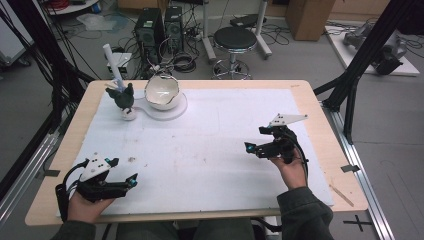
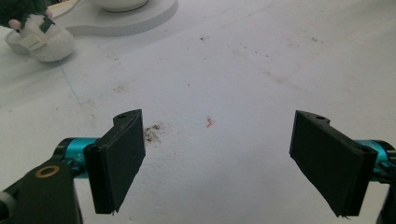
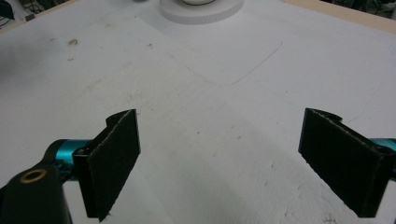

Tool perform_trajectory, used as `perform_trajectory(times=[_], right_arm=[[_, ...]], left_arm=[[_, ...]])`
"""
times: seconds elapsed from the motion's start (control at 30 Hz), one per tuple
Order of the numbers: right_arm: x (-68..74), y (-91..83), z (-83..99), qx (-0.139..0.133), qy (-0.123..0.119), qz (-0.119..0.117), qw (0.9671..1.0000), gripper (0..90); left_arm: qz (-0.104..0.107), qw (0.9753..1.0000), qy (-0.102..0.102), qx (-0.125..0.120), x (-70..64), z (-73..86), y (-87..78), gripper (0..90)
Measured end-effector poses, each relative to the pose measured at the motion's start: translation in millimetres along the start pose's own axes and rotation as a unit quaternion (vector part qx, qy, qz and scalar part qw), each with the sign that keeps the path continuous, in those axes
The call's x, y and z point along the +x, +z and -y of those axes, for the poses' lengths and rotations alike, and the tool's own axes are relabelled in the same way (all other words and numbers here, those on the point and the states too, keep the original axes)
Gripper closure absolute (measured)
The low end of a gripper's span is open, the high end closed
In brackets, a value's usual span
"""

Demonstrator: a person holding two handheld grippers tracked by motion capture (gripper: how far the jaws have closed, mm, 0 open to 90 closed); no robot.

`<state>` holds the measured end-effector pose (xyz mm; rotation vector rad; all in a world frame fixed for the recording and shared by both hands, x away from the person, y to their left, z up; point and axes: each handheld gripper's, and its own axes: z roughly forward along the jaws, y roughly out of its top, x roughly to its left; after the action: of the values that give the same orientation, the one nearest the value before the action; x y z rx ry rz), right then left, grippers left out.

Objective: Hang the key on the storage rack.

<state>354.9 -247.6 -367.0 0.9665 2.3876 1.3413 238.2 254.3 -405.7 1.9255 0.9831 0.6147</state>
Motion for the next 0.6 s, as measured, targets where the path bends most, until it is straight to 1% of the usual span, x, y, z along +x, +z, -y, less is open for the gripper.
perform_trajectory(times=[0.2,0.3,0.47,0.6], right_arm=[[-0.5,-3.2,7.6,-0.001,0.004,0.004,1.0000,11.8],[-0.8,-4.2,10.7,-0.001,0.000,0.007,1.0000,11.8],[-1.1,-5.6,16.1,-0.002,0.002,0.008,1.0000,11.8],[-0.7,-6.6,21.3,0.004,0.004,0.010,0.9999,11.8]], left_arm=[[0.000,1.0000,-0.001,0.000,0.0,0.0,-0.3,18.6],[-0.001,1.0000,-0.001,-0.001,-0.1,0.0,-0.3,18.6],[0.000,1.0000,-0.001,0.000,0.0,0.0,-0.3,18.6],[0.000,1.0000,-0.001,0.000,0.1,0.1,-0.6,18.6]])
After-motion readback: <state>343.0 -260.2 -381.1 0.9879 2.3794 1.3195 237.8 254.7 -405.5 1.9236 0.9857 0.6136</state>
